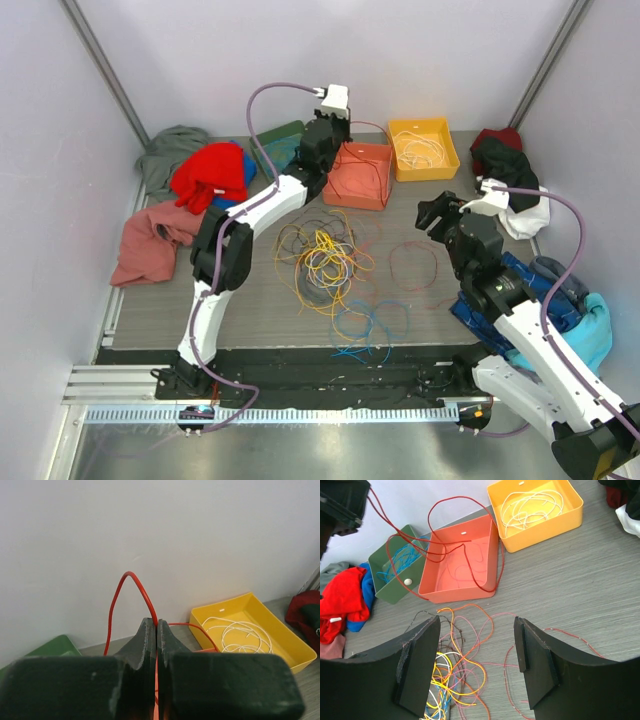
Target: Untangle the cables
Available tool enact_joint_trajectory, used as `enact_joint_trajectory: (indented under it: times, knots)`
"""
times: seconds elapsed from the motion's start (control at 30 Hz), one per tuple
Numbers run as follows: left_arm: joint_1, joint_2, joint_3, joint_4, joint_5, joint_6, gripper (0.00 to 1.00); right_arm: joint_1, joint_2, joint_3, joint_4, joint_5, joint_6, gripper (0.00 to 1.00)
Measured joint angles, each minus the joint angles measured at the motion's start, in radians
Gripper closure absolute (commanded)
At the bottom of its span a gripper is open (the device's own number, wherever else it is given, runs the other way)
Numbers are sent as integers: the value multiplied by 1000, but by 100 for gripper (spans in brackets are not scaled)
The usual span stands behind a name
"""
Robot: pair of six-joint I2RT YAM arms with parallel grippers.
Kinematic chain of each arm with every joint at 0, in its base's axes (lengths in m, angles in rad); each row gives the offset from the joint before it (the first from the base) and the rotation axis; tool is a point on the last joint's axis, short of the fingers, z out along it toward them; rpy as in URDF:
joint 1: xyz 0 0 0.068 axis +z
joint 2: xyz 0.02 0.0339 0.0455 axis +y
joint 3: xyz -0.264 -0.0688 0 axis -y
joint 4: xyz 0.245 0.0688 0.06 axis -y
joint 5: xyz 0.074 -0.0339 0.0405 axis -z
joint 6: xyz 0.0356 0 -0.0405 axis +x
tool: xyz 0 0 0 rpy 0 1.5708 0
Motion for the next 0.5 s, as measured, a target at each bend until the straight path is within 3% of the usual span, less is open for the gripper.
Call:
enact_joint_trajectory:
  times: [0.23,0.27,0.43,0.47,0.5]
  knots:
    - [0,103,1,16,2,-39,100,10,0,-14,-1,10,-10,31]
    - [-1,116,1,14,3,-46,95,10,0,-16,-1,11,-11,32]
    - [-8,135,-23,4,8,-78,54,11,0,-19,-1,14,-11,32]
    - [-10,135,-23,3,10,-85,37,11,0,-19,-1,14,-11,31]
    - [-11,135,-23,3,12,-88,5,11,0,-19,-1,13,-11,32]
